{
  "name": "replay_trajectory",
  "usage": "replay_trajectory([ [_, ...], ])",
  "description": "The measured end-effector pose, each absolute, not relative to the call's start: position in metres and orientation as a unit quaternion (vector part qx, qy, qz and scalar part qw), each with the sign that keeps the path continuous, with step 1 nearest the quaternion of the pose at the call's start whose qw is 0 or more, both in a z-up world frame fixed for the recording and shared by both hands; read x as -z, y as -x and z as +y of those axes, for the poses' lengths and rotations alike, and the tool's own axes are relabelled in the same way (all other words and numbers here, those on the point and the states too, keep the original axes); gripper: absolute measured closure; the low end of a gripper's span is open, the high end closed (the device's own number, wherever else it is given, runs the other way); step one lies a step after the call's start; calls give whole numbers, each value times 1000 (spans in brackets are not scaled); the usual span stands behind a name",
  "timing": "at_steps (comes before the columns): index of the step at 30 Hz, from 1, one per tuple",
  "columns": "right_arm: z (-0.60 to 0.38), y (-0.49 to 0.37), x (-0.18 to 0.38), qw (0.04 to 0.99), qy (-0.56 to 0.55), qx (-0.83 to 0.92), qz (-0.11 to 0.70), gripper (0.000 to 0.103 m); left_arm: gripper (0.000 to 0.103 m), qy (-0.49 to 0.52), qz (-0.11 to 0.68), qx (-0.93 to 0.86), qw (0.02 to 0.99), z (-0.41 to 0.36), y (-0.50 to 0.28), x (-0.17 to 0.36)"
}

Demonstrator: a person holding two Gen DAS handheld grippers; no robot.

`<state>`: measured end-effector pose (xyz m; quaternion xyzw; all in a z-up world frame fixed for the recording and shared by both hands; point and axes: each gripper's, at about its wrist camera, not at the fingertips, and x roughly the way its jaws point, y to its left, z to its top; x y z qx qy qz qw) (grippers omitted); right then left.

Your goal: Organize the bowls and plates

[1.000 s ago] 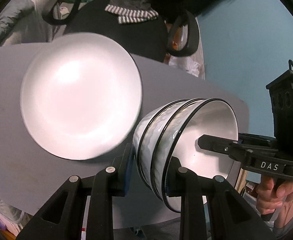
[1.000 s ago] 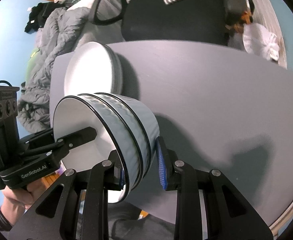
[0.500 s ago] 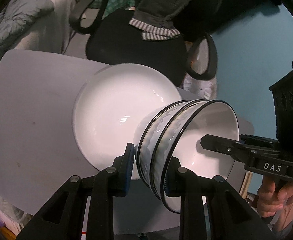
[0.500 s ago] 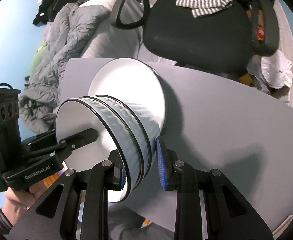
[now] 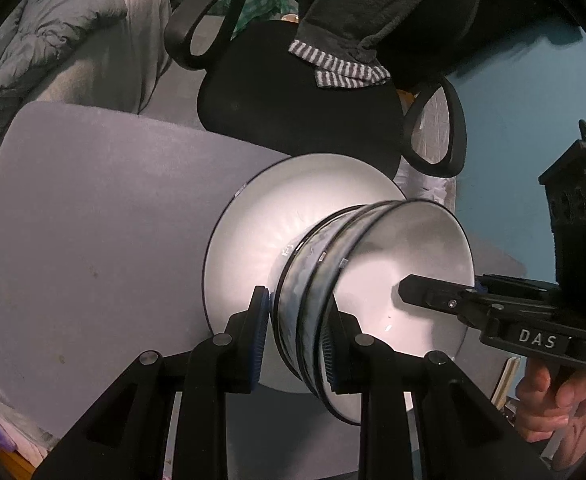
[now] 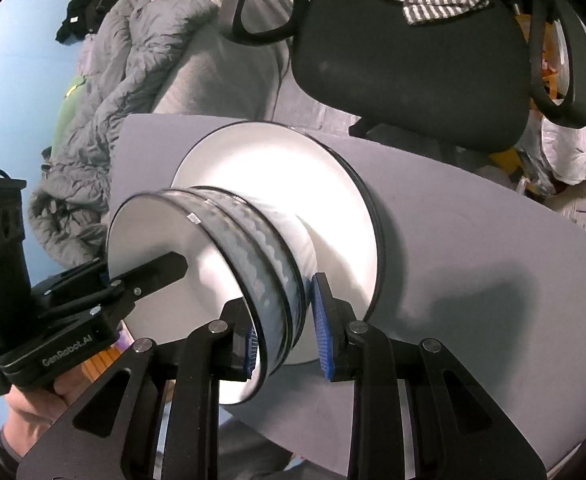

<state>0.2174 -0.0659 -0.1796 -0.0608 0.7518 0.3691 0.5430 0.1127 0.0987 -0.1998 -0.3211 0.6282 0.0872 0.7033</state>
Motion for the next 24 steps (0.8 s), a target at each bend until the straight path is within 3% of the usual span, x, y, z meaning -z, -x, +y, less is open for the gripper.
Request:
replay_trajectory([
  [9,-66,-218,179,550,45,-351,756,76,78,298,632,-67,712,96,-113,199],
  [10,-65,-218,178,555,46,-348,754,68,72,295,631,-70,714,96,-112,198],
  [11,-65,-219,176,564,55,-343,749,50,63,288,630,-76,717,95,-112,196],
  [13,-65,-220,171,585,79,-328,737,37,49,274,625,-89,726,96,-109,189],
  [14,-67,-221,167,595,85,-321,732,37,41,270,621,-93,730,96,-107,184],
  [17,-71,-223,161,600,90,-303,735,37,32,260,611,-104,740,99,-101,169],
  [24,-82,-217,109,674,113,-278,675,37,20,241,600,-117,754,98,-88,131],
])
